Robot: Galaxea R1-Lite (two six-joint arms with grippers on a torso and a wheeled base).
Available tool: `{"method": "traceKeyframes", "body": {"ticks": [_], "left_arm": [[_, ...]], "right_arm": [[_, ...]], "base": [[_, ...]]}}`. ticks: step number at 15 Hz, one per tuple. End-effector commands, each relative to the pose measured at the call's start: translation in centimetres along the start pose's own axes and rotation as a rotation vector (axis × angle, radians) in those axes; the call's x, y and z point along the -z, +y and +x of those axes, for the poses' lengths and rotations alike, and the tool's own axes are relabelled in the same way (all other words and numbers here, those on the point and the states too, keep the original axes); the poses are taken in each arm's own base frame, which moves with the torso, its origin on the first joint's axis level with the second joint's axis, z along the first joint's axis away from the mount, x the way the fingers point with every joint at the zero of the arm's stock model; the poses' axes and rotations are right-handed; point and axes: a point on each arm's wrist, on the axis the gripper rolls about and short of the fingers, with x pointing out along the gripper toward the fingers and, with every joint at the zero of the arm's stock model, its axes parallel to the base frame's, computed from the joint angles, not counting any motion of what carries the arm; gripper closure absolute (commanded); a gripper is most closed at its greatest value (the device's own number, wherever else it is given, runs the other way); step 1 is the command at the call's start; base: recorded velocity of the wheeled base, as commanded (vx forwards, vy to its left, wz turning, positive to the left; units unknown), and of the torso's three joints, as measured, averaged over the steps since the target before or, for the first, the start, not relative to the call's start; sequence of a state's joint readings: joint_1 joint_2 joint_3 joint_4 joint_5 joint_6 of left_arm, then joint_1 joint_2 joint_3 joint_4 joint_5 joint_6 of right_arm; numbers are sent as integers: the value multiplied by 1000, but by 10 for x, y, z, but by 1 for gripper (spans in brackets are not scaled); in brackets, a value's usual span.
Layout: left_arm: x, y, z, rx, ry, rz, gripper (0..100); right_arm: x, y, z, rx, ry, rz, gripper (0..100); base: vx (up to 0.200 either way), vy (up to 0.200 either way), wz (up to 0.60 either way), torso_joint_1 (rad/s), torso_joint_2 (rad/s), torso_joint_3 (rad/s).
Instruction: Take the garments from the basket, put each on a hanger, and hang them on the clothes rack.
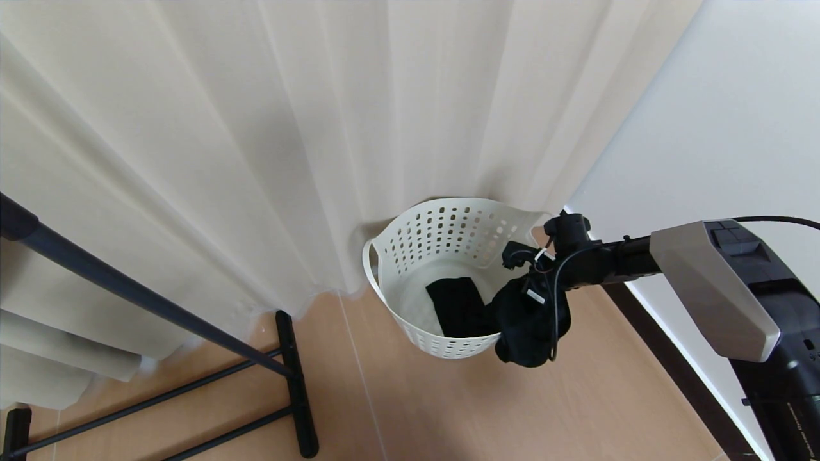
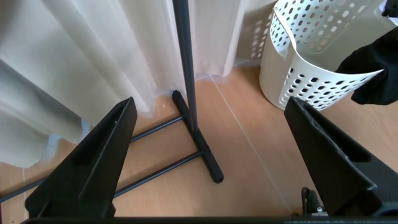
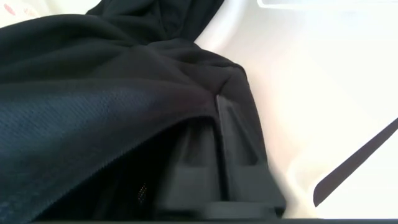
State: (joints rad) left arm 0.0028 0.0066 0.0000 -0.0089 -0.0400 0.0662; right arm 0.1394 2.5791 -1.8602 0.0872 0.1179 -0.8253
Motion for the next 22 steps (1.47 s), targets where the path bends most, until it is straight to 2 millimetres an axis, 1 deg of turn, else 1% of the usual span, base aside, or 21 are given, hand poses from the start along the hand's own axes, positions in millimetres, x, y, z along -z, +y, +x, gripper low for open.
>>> {"method": "traceKeyframes", "body": {"ticks": [1, 3, 5, 6, 8, 9, 11, 12, 14, 15, 16, 17, 18, 19, 20, 21, 22], "left_arm": [[0, 0, 0, 0, -1, 0, 0], [0, 0, 0, 0, -1, 0, 0], [0, 0, 0, 0, 1, 7, 0], [0, 0, 0, 0, 1, 7, 0], [0, 0, 0, 1, -1, 6, 0], [0, 0, 0, 1, -1, 6, 0], [0, 0, 0, 1, 1, 7, 0], [0, 0, 0, 1, 1, 7, 0], [0, 0, 0, 1, -1, 3, 0], [0, 0, 0, 1, -1, 3, 0], [0, 0, 0, 3, -1, 4, 0], [0, 0, 0, 3, 1, 10, 0], [0, 0, 0, 3, 1, 12, 0], [0, 0, 0, 3, 1, 23, 0], [0, 0, 0, 4, -1, 49, 0], [0, 0, 0, 4, -1, 57, 0], [0, 0, 0, 4, -1, 54, 0]], "right_arm": [[-1, 0, -2, -1, -2, 0, 100], [-4, -3, -8, 7, -9, 0, 100], [-15, -7, -42, 15, -39, 9, 100], [-20, -6, -58, 10, -56, 20, 100], [-37, 2, -98, 18, -102, 25, 100], [-38, 7, -119, 18, -124, 35, 100], [-44, 28, -164, 45, -216, 5, 100], [-43, 38, -182, 72, -260, -8, 100], [-50, 64, -219, 91, -359, 42, 100], [-50, 64, -219, 91, -359, 42, 100], [-51, 83, -262, 104, -424, 114, 100], [-46, 94, -291, 119, -465, 121, 100], [-44, 97, -298, 120, -474, 119, 100], [-37, 107, -324, 128, -522, 111, 100], [-27, 124, -352, 115, -581, 118, 100], [-21, 135, -362, 89, -608, 133, 100], [-16, 141, -366, 74, -618, 146, 100]], "base": [[0, 0, 0, 0, 0, 0], [0, 0, 0, 0, 0, 0], [0, 0, 0, 0, 0, 0], [0, 0, 0, 0, 0, 0], [0, 0, 0, 0, 0, 0], [0, 0, 0, 0, 0, 0], [0, 0, 0, 0, 0, 0], [0, 0, 0, 0, 0, 0], [0, 0, 0, 0, 0, 0], [0, 0, 0, 0, 0, 0], [0, 0, 0, 0, 0, 0], [0, 0, 0, 0, 0, 0], [0, 0, 0, 0, 0, 0], [0, 0, 0, 0, 0, 0], [0, 0, 0, 0, 0, 0], [0, 0, 0, 0, 0, 0], [0, 0, 0, 0, 0, 0]]}}
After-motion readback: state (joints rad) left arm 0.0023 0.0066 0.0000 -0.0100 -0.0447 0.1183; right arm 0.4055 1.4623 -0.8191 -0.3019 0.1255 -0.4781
